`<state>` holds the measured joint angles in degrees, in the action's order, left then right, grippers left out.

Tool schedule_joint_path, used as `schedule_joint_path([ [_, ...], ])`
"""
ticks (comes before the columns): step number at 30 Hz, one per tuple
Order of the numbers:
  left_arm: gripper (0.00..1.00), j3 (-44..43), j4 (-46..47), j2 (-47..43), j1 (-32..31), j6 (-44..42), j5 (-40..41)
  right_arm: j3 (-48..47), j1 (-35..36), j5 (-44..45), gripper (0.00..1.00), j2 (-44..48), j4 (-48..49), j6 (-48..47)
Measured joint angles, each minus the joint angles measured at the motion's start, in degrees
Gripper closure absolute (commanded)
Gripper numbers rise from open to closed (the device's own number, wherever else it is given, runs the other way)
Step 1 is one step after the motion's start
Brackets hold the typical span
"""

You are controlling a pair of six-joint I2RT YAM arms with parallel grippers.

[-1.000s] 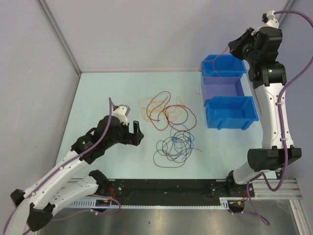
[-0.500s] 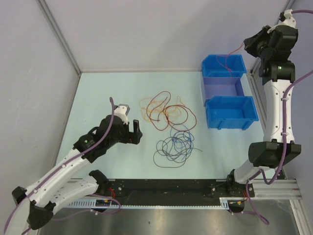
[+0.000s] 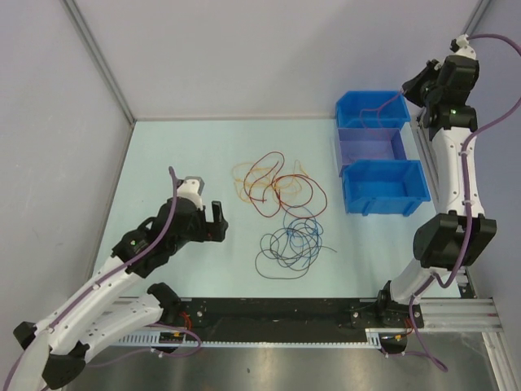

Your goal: Untangle the cables

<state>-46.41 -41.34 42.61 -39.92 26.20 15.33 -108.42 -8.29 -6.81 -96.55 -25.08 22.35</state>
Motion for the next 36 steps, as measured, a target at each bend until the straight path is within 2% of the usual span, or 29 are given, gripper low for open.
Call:
schedule_joint_path([
  [7, 0.01, 0.0, -1.2, 0.2, -3.5, 0.9, 1.2, 6.7, -0.1, -0.1, 1.00, 0.1, 5.3, -1.1],
  [12, 0.00, 0.0, -1.5, 1.1, -3.8, 0.9, 2.8, 14.8, -0.1, -0.1, 1.00, -0.2, 7.9, -1.1],
  [15, 0.00, 0.0, -1.4, 1.0, -3.8, 0.9, 3.1, 16.7, -0.1, -0.3, 1.00, -1.2, 8.8, -0.7],
  [27, 0.00, 0.0, -1.4, 0.9, -3.8, 0.9, 3.5, 17.2, -0.1, -2.8, 1.00, -11.5, 9.6, 1.6],
  [32, 0.00, 0.0, -1.4, 0.4, -3.8, 0.9, 3.6, 13.6, -0.5, -2.3, 1.00, -13.8, 7.2, 2.2],
  [34, 0.00, 0.0, -1.4, 0.1, -3.8, 0.8, 3.6, 10.8, -1.0, -1.9, 0.96, -15.0, 5.9, 2.7],
  [35, 0.00, 0.0, -1.3, -0.2, -3.8, 0.9, 3.6, 9.0, -1.2, -1.6, 0.89, -15.7, 5.0, 3.0],
  [36, 0.01, 0.0, -1.3, -0.4, -3.8, 0.8, 3.6, 7.2, -1.5, -1.3, 0.77, -16.5, 4.4, 3.2],
])
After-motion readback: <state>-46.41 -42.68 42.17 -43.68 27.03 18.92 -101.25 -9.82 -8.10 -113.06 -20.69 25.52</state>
